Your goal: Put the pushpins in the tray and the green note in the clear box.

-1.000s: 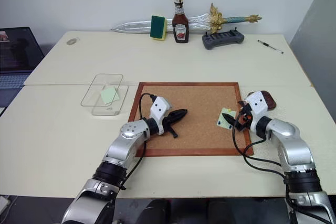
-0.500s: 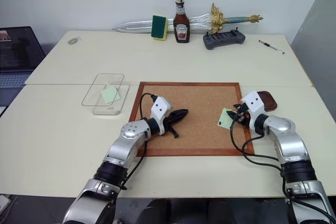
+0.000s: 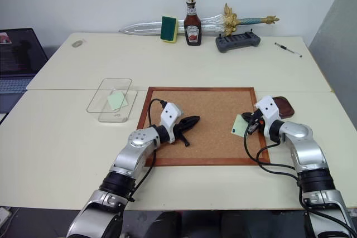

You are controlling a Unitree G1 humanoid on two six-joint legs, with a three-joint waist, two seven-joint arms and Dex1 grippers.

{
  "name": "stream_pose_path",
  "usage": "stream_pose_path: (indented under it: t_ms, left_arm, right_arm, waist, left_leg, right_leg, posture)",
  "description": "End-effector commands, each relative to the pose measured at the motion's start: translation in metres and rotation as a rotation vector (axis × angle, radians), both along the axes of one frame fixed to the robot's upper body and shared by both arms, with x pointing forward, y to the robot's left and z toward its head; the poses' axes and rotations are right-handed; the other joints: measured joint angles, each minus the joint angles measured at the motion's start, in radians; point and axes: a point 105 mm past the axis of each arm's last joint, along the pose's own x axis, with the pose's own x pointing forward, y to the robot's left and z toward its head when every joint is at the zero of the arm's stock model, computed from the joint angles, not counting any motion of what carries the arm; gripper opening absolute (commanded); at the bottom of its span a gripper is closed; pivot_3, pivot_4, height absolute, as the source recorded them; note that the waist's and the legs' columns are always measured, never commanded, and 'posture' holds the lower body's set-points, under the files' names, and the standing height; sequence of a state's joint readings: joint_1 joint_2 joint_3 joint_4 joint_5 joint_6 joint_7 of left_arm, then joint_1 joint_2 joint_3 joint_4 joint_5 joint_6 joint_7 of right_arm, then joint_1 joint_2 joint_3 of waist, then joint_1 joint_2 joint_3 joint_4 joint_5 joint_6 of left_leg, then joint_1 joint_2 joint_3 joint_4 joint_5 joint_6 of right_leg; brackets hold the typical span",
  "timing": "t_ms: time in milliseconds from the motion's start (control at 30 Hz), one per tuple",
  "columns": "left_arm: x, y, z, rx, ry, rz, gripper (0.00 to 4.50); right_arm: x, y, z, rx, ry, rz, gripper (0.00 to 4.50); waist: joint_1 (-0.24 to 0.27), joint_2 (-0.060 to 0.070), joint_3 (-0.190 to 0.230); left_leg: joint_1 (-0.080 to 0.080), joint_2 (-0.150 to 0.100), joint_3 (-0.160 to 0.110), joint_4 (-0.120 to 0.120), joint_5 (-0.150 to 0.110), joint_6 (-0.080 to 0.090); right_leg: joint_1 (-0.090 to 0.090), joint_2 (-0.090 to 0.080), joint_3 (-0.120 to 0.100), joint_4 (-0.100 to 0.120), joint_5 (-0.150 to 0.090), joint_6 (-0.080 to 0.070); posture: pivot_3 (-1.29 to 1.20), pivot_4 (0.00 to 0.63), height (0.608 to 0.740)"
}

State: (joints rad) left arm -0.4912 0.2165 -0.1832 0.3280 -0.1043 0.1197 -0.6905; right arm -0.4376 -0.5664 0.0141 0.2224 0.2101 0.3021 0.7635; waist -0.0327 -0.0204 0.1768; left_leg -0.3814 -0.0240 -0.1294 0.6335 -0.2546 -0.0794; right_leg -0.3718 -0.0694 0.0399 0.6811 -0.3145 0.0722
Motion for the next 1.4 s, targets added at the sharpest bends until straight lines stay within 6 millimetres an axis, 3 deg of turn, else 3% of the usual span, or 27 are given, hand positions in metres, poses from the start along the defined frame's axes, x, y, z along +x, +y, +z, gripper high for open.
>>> stream_pose_path:
  t_ms: [33,433,600,800,1100,1267,1300,1400]
  left_arm:
    - [-0.006,-0.001,-0.018,0.040,0.062,-0.013,0.00]
    - [-0.008,-0.002,-0.022,0.053,0.076,-0.018,0.00]
    - [-0.009,-0.003,-0.021,0.051,0.075,-0.019,0.00]
    - [-0.009,-0.004,-0.022,0.057,0.069,-0.030,0.00]
    - [-0.008,-0.004,-0.020,0.064,0.060,-0.036,0.00]
    - [-0.010,-0.003,-0.021,0.070,0.058,-0.040,0.00]
    - [-0.010,-0.003,-0.021,0.071,0.058,-0.040,0.00]
    - [-0.010,-0.003,-0.021,0.072,0.057,-0.039,0.00]
  right_arm:
    - [0.003,-0.001,0.042,0.057,-0.152,0.001,0.01]
    - [-0.002,-0.006,0.057,0.093,-0.192,-0.028,0.01]
    - [0.007,-0.037,0.063,0.138,-0.175,-0.168,0.01]
    - [0.016,-0.073,0.052,0.175,-0.097,-0.346,0.01]
    - [0.029,-0.095,0.037,0.141,-0.031,-0.480,0.01]
    - [0.036,-0.103,0.038,0.134,-0.038,-0.530,0.01]
    - [0.036,-0.103,0.037,0.136,-0.034,-0.534,0.44]
    - [0.038,-0.104,0.037,0.147,-0.027,-0.544,0.89]
  waist:
    - [0.000,0.000,0.000]
    - [0.000,0.002,-0.001]
    - [0.000,0.002,-0.001]
    - [0.000,0.003,-0.002]
    - [0.000,0.006,-0.004]
    - [-0.001,0.006,-0.004]
    - [-0.001,0.006,-0.004]
    - [-0.001,0.007,-0.004]
  left_leg:
    - [0.000,0.000,0.000,0.000,0.000,0.000]
    - [0.001,0.000,0.000,0.000,0.000,0.000]
    - [0.000,0.000,0.000,0.000,0.000,0.000]
    - [0.001,0.000,0.000,0.000,0.000,0.000]
    - [0.001,0.000,0.001,0.000,0.000,0.000]
    - [0.000,0.000,0.001,0.000,0.000,0.000]
    - [0.000,0.000,0.002,0.000,0.000,0.000]
    - [0.000,0.000,0.002,0.000,0.000,0.000]
  right_leg:
    - [0.000,0.000,0.000,0.000,0.000,0.000]
    - [0.001,0.000,0.000,0.000,0.000,0.000]
    - [0.001,0.000,0.000,0.000,0.000,0.000]
    - [0.001,0.000,0.000,0.000,0.000,0.000]
    - [0.001,0.000,0.001,0.000,0.000,0.000]
    - [0.001,0.000,0.001,0.000,0.000,0.000]
    - [0.001,0.000,0.001,0.000,0.000,0.000]
    - [0.001,0.000,0.001,0.000,0.000,0.000]
  posture:
    - [0.00,0.150,0.740]
    - [0.00,0.150,0.740]
    - [0.00,0.150,0.740]
    - [0.00,0.150,0.740]
    - [0.00,0.150,0.740]
    - [0.00,0.150,0.740]
    - [0.00,0.150,0.740]
    - [0.00,0.150,0.740]
